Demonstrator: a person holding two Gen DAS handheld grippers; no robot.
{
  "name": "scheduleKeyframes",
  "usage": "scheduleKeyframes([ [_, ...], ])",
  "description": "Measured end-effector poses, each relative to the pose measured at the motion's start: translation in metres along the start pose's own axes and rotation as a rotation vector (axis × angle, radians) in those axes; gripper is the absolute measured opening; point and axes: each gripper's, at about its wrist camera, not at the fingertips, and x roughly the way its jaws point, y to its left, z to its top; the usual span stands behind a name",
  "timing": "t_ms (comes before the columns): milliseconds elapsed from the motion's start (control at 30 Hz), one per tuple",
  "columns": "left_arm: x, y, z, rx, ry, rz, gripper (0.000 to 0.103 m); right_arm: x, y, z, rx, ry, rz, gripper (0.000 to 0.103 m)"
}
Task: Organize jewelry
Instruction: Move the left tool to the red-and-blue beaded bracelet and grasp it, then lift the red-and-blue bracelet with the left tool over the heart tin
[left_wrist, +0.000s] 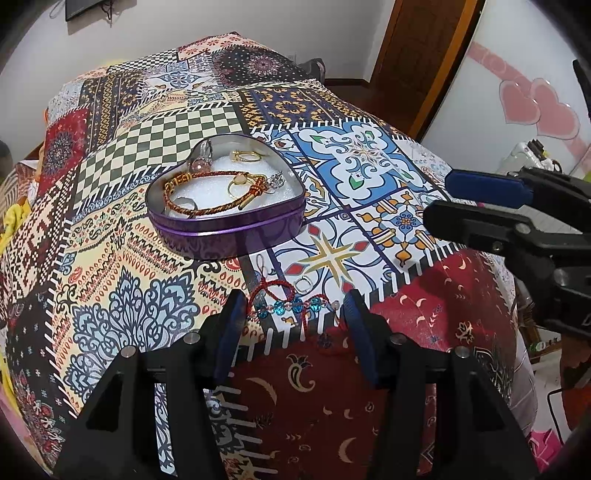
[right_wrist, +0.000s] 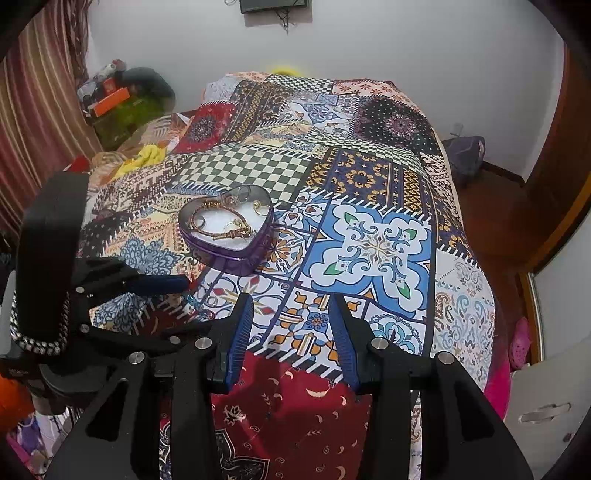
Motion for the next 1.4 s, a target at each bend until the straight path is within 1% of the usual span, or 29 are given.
scheduleKeyframes([
  [200,-0.001,-0.001,-0.002,0.008,-0.009,-0.005,0.053,0.005,0.001,0.0,0.011,0.008,0.015,0.038],
  [267,-0.003,-0.002,-0.003,0.016,-0.007,-0.013,0.047,0.006,0.003,0.0,0.006,0.008,0.016,0.038],
  [333,-0.004,-0.004,-0.003,0.025,-0.006,-0.016,0.039,0.005,0.005,0.0,-0.001,0.007,0.016,0.038],
  [400,-0.005,-0.005,-0.004,0.029,-0.005,-0.021,0.033,0.004,0.006,0.0,-0.006,0.002,0.015,0.038],
  [467,-0.006,-0.004,-0.004,0.024,-0.003,-0.026,0.025,0.002,0.005,0.001,-0.007,-0.002,0.015,0.038],
  [533,-0.006,-0.004,-0.005,0.02,-0.001,-0.034,0.01,0.001,0.005,0.002,-0.004,-0.006,0.013,0.038],
  [600,-0.007,-0.004,-0.005,0.016,-0.001,-0.047,0.005,0.0,0.003,0.002,0.0,-0.008,0.011,0.039],
  [700,-0.01,-0.005,-0.008,0.016,-0.008,-0.043,0.005,0.001,0.004,0.001,0.0,-0.004,0.007,0.039],
  [833,-0.018,-0.001,-0.011,-0.009,-0.028,-0.035,0.005,0.001,0.005,0.0,-0.004,-0.001,0.003,0.039],
  [1000,-0.041,0.013,-0.011,-0.049,-0.085,-0.017,0.005,0.002,0.008,0.001,-0.011,0.003,0.007,0.039],
  [1200,-0.069,0.029,-0.012,-0.072,-0.161,0.045,0.005,0.017,0.024,-0.002,-0.032,0.028,0.019,0.039],
  [1300,-0.074,0.035,-0.01,-0.071,-0.19,0.075,0.005,0.029,0.035,-0.002,-0.056,0.05,0.029,0.038],
  [1400,-0.077,0.041,-0.01,-0.076,-0.206,0.083,0.005,0.038,0.046,-0.002,-0.083,0.056,0.026,0.038],
])
